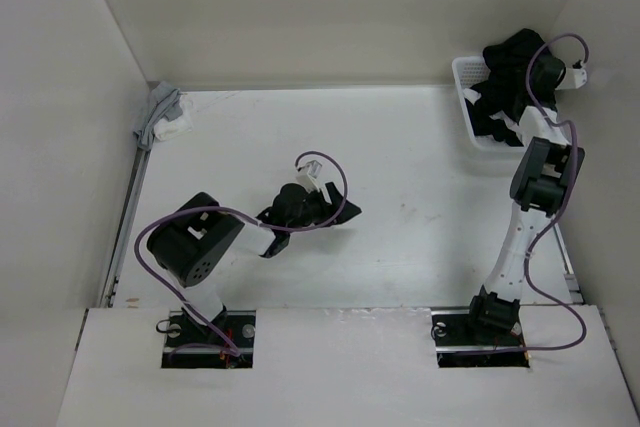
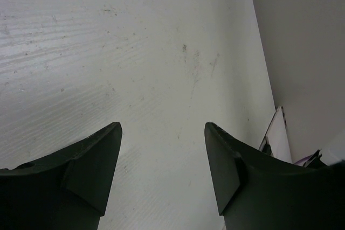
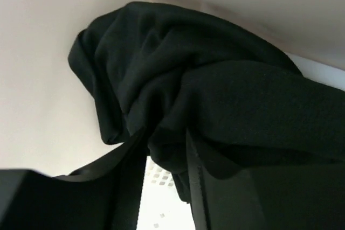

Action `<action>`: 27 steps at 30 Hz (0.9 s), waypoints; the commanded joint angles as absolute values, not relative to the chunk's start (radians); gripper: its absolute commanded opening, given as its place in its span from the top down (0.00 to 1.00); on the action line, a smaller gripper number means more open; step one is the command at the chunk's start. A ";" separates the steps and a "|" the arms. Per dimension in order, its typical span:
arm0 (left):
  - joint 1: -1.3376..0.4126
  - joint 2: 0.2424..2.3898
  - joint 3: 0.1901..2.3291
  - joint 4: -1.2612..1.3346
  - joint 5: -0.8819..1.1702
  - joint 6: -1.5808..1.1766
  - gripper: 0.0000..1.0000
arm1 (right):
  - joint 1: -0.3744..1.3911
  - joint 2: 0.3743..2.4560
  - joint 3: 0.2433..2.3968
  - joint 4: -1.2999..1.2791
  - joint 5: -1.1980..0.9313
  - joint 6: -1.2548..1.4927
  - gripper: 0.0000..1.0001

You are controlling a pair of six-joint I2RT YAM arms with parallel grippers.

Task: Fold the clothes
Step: Grab the tank top from the pile

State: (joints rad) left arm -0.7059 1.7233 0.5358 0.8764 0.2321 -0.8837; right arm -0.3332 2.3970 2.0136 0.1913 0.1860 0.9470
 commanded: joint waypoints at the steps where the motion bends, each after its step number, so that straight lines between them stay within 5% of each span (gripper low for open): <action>1: -0.699 1.727 0.549 0.953 0.259 -0.896 0.39 | -0.347 2.389 2.065 0.212 0.164 0.997 0.87; 4: -0.699 1.727 0.554 0.953 0.259 -0.896 0.39 | -0.343 2.309 1.937 0.363 0.157 0.989 0.95; 14: -0.702 1.649 0.532 0.954 0.239 -0.900 0.39 | -0.250 1.710 1.323 0.848 0.058 0.937 0.96; 19: -0.711 1.591 0.523 0.939 0.207 -0.897 0.39 | -0.164 1.474 1.255 0.786 0.024 0.833 0.96; 27: -0.683 1.581 0.522 0.897 0.201 -0.896 0.39 | -0.220 1.782 1.431 0.571 0.112 0.854 0.86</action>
